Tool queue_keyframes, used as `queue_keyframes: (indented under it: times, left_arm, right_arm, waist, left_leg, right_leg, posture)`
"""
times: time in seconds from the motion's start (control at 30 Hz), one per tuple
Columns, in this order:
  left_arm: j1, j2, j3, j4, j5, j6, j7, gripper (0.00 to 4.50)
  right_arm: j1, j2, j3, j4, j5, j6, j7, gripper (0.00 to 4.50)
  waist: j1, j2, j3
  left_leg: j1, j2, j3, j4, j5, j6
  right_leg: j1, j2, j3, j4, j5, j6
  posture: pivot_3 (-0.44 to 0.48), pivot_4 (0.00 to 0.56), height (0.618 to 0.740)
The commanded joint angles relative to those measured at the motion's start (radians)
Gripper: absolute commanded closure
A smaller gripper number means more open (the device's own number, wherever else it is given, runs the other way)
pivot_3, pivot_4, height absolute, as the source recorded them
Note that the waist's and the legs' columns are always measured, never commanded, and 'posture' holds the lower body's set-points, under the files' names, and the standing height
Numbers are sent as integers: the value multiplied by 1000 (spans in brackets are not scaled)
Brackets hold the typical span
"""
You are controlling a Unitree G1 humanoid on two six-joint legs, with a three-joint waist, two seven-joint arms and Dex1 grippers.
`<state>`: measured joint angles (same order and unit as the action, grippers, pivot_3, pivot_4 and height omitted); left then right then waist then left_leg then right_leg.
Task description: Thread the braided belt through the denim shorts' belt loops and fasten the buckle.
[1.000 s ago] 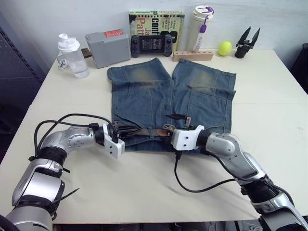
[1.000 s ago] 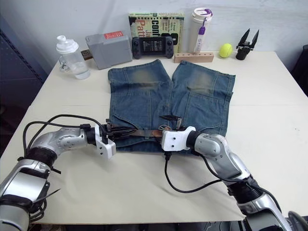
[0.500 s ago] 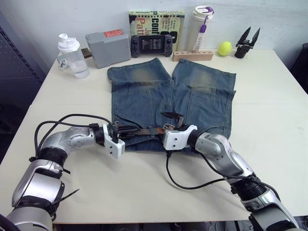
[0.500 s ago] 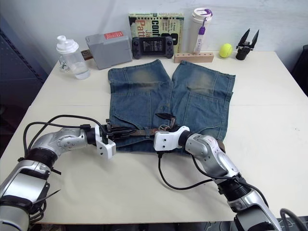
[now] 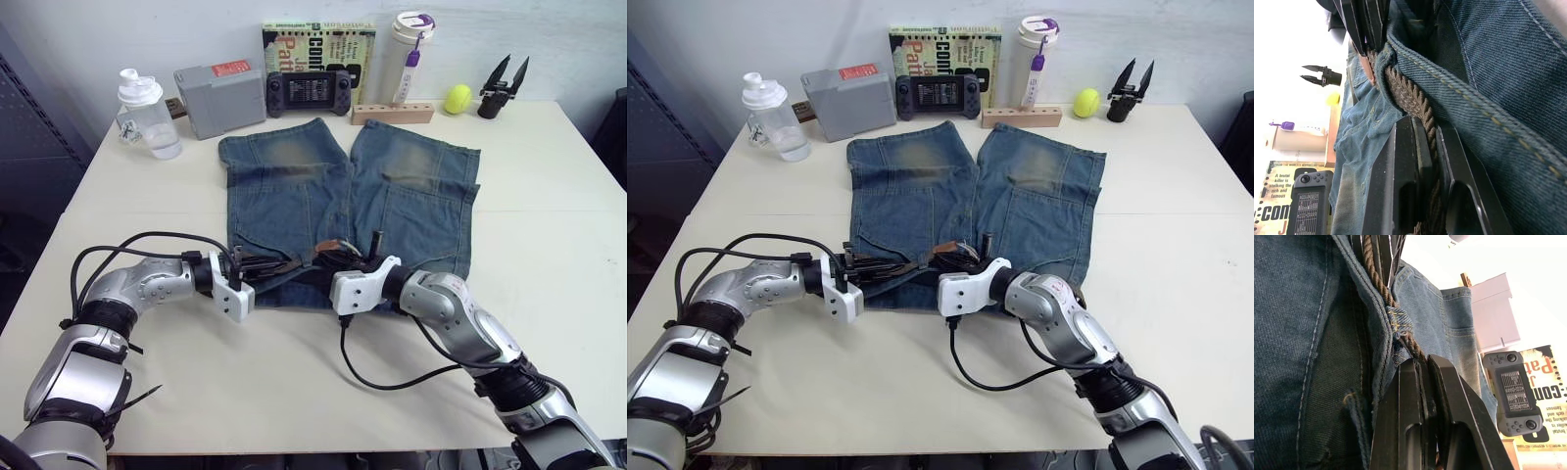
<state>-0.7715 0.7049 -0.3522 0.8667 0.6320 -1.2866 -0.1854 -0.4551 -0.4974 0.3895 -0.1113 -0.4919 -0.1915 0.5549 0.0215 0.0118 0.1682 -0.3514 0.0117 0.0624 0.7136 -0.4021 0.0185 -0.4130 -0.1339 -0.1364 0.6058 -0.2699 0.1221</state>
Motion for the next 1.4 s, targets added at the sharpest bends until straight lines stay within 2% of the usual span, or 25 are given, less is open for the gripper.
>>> queue_keyframes:
  times: [0.03, 0.3, 0.53, 0.6, 0.63, 0.67, 0.77, 0.93, 1.33, 1.4]
  left_arm:
    - [34, -15, -36, -4, 19, 1, -6, 4500]
    - [37, -14, -37, -2, 20, 3, -4, 4500]
    - [35, -14, -38, -1, 15, 3, -9, 4500]
    - [34, -15, -39, 1, 14, 3, -9, 4500]
    - [32, -15, -39, 2, 15, 3, -9, 4500]
    - [32, -16, -40, 4, 14, 3, -10, 4500]
    - [30, -16, -40, 8, 13, 3, -11, 4500]
    - [26, -18, -41, 8, 10, -1, -13, 4500]
    - [47, -21, -38, -36, 23, -22, 8, 4500]
    - [51, -19, -38, -38, 27, -16, 10, 4500]
  right_arm:
    - [4, 15, -4, -36, 19, 4, 14, 4310]
    - [23, 22, -14, -43, 44, 57, 48, 4310]
    - [27, 34, -31, -49, 46, 62, 18, 4310]
    - [29, 33, -33, -46, 41, 59, 11, 3708]
    - [29, 33, -33, -44, 40, 58, 10, 3570]
    - [30, 32, -33, -46, 39, 55, 9, 3039]
    - [38, 26, -37, -51, 41, 53, 6, 1885]
    - [53, 17, -42, -51, 31, 50, -1, 1885]
    - [-15, 45, -17, 26, 0, 42, -30, 1885]
    - [-14, 49, -13, 23, 0, 40, -28, 2394]
  waist:
    - [0, 0, 0]
    - [0, 0, 0]
    - [0, 0, 0]
    - [0, 0, 0]
    - [0, 0, 0]
    - [0, 0, 0]
    - [1, 0, 0]
    - [1, 0, 0]
    - [1, 0, 0]
    - [1, 0, 0]
  left_leg:
    - [0, 0, 0, 0, 0, 0]
    - [0, 0, 0, 0, 0, 0]
    - [0, 0, 0, 0, 0, 0]
    - [0, 0, 0, 0, 0, 0]
    - [0, 0, 0, 0, 0, 0]
    - [0, 0, 0, 0, 0, 0]
    - [0, 0, 0, 0, 0, 0]
    - [0, 0, 0, 0, 0, 0]
    - [0, 0, 0, 0, 0, 0]
    - [0, 0, 0, 0, 0, 0]
  right_leg:
    - [0, 0, 0, 0, 0, 0]
    - [0, 0, 0, 0, 0, 0]
    - [0, 0, 0, 0, 0, 0]
    - [0, 0, 0, 0, 0, 0]
    - [0, 0, 0, 0, 0, 0]
    - [0, 0, 0, 0, 0, 0]
    - [0, 0, 0, 0, 0, 0]
    - [0, 0, 0, 0, 0, 0]
    - [0, 0, 0, 0, 0, 0]
    - [0, 0, 0, 0, 0, 0]
  posture:
    - [0, 150, 726]
    - [0, 150, 726]
    - [0, 150, 726]
    - [0, 150, 726]
    - [0, 150, 726]
    - [0, 150, 726]
    - [0, 150, 726]
    - [0, 150, 726]
    - [0, 150, 726]
    - [0, 150, 726]
